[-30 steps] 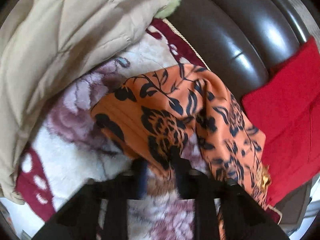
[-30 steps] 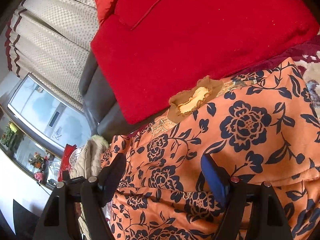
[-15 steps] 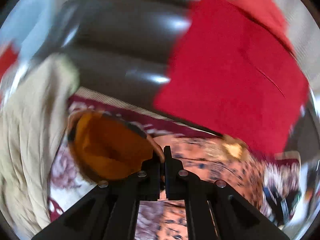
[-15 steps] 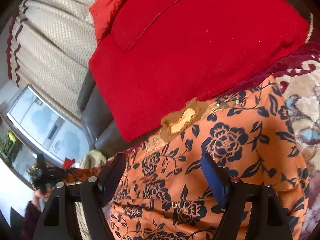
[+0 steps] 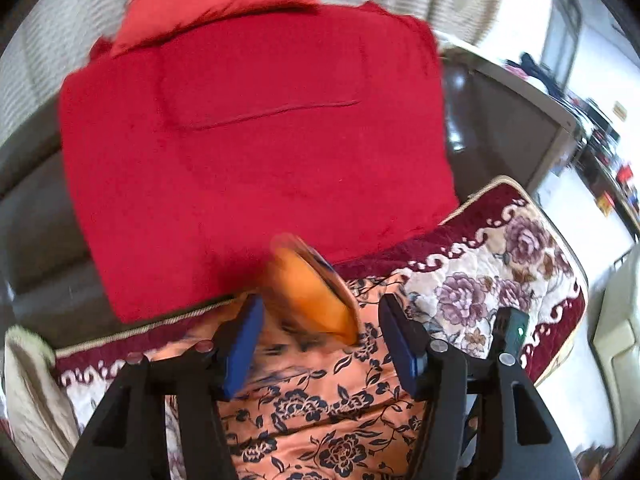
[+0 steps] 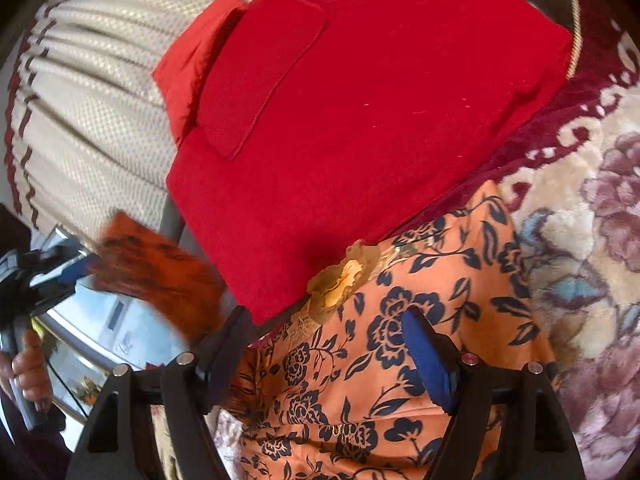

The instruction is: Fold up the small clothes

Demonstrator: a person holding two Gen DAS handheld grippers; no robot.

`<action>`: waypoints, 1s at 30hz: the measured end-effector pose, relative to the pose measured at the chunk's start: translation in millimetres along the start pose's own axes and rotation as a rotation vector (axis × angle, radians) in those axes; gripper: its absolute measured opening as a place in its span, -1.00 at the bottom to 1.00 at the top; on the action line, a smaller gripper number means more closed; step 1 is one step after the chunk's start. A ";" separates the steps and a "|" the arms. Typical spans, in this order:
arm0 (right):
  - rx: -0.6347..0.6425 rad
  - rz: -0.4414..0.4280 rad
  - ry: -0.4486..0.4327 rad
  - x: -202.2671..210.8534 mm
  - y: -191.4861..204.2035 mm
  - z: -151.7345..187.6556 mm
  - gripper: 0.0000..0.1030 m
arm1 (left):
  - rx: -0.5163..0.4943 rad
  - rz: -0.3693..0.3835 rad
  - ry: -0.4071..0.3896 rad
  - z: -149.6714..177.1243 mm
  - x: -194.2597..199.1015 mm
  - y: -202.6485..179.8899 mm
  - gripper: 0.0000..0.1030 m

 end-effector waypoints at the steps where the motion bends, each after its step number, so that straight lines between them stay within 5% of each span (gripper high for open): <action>1: -0.014 0.001 -0.001 2.6 -3.9 -2.9 0.56 | -0.005 0.010 -0.008 1.7 2.2 0.8 0.18; 7: -0.056 0.004 -0.009 9.0 -16.0 -15.3 0.58 | 0.115 -0.044 0.035 34.1 -23.3 58.6 0.18; 17: -0.184 0.032 0.087 -37.7 -58.6 -25.2 0.58 | 0.483 -0.164 0.156 158.9 -115.8 203.6 0.18; 25: -0.154 0.145 0.069 -72.8 -59.8 -21.2 0.54 | 0.511 -0.215 0.249 213.2 -174.6 217.7 0.18; 27: -0.130 0.140 0.042 -75.0 -53.4 -20.7 0.13 | 0.488 -0.252 0.277 219.1 -184.5 216.2 0.18; 28: -0.112 0.125 0.038 -75.7 -50.9 -20.6 -0.68 | 0.482 -0.262 0.294 222.3 -189.2 216.0 0.18; 30: -0.088 0.159 0.038 -77.9 -46.3 -18.9 -0.77 | 0.483 -0.256 0.282 223.3 -188.5 215.1 0.18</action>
Point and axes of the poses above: each gripper's, at about its wrist camera, not at the fingertips, and x roughly against the way its jaws point, y to its left, z to its underside, the point moved 2 cm from there along -x, roughly the way its jaws point, and after that the axes turned 5 degrees about y, right-handed, at the moved point
